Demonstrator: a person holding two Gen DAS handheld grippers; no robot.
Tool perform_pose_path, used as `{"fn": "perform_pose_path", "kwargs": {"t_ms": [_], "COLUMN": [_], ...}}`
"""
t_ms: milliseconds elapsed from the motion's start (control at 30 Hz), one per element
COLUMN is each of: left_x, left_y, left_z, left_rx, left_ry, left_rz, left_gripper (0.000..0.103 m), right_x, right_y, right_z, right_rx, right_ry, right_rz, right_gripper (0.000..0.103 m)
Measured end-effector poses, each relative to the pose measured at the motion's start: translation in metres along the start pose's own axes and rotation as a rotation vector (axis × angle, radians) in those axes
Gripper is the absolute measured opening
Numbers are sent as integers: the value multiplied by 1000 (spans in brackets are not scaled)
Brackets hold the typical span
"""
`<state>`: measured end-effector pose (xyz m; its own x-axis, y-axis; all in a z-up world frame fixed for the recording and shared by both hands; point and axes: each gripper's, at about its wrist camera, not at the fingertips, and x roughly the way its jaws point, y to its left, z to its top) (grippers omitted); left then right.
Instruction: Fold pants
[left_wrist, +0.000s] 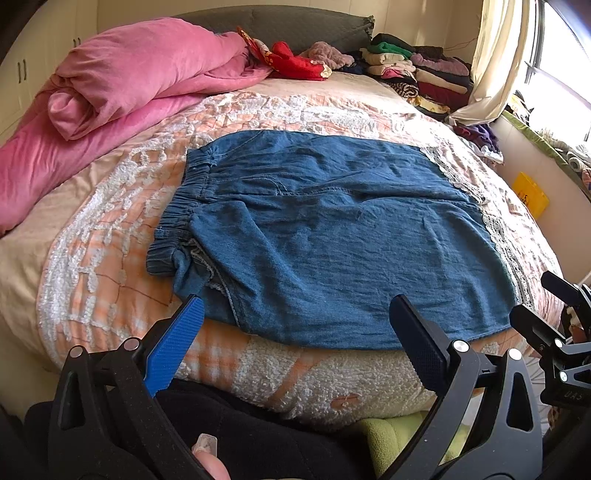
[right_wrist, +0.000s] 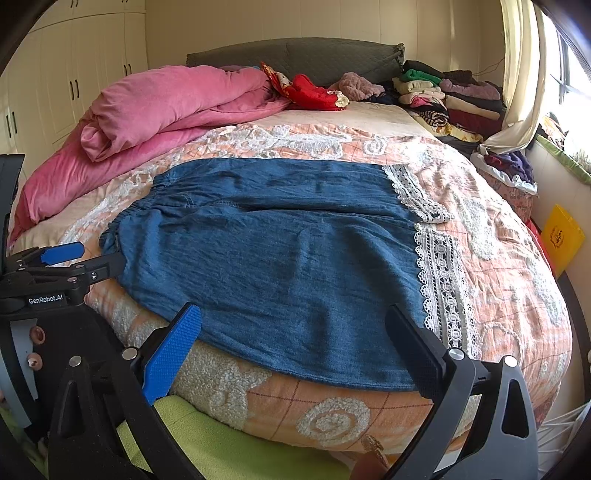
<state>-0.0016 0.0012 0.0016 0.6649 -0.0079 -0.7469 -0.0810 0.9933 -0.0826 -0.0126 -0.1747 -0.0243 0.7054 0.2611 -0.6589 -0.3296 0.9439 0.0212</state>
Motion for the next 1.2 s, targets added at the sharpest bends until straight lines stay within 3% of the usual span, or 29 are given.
{"fn": "perform_pose_path", "kwargs": {"t_ms": [1200], "left_x": [12], "left_y": [13], "left_z": [12], "left_rx": [-9], "left_ry": [-1], "left_rz": [29], "left_gripper": [94], "right_x": [22], "right_y": [-1], "right_z": [9], "right_rx": [-18], "right_ry": [24], "right_rz": [6], "right_gripper": [99]}}
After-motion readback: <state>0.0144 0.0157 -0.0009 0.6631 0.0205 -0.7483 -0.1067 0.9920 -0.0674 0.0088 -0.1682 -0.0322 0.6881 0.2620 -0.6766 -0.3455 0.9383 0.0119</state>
